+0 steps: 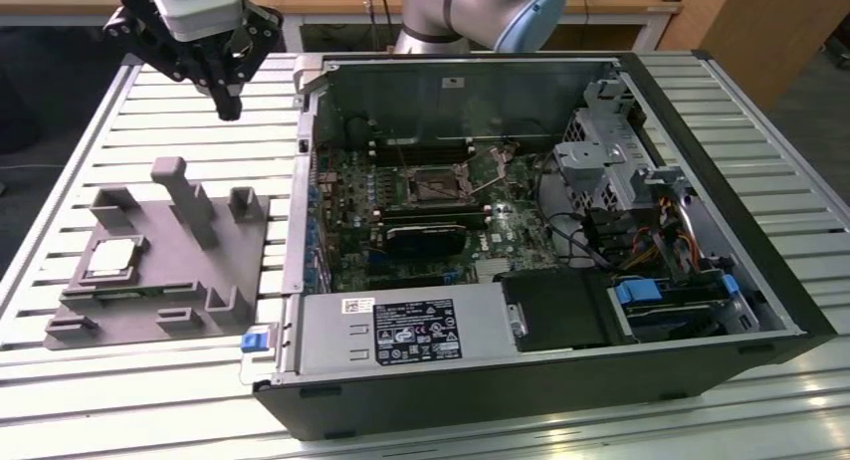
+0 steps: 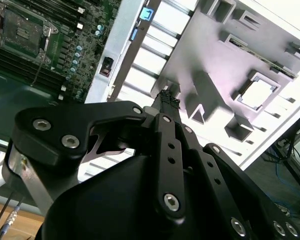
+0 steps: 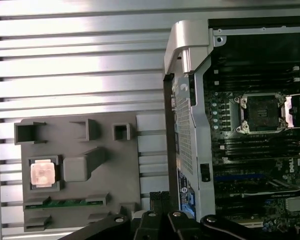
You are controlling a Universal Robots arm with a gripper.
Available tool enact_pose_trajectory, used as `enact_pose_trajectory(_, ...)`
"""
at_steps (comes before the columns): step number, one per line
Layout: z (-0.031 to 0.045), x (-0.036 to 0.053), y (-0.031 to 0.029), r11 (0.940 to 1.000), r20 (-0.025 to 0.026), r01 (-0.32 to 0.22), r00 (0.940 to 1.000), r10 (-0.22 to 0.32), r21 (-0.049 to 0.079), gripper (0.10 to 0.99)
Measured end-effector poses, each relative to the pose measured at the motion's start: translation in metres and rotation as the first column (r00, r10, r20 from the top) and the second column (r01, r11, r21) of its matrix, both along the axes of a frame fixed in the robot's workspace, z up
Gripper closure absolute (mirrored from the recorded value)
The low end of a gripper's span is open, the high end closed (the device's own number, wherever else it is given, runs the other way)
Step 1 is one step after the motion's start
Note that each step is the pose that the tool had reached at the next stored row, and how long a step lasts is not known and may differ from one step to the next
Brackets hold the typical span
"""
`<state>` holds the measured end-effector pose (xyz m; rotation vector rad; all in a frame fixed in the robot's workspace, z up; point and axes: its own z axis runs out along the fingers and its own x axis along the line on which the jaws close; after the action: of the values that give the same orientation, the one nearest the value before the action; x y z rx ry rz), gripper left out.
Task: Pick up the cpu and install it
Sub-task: 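Reach for the cpu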
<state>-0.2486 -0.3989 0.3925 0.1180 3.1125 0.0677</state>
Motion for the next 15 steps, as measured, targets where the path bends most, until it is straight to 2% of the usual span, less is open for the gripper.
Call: enact_pose_trajectory(15,-0.0001,-0.0199,0.0000,1.0000,0.0000,0.000,1.0000,0.000,0.000,0.980)
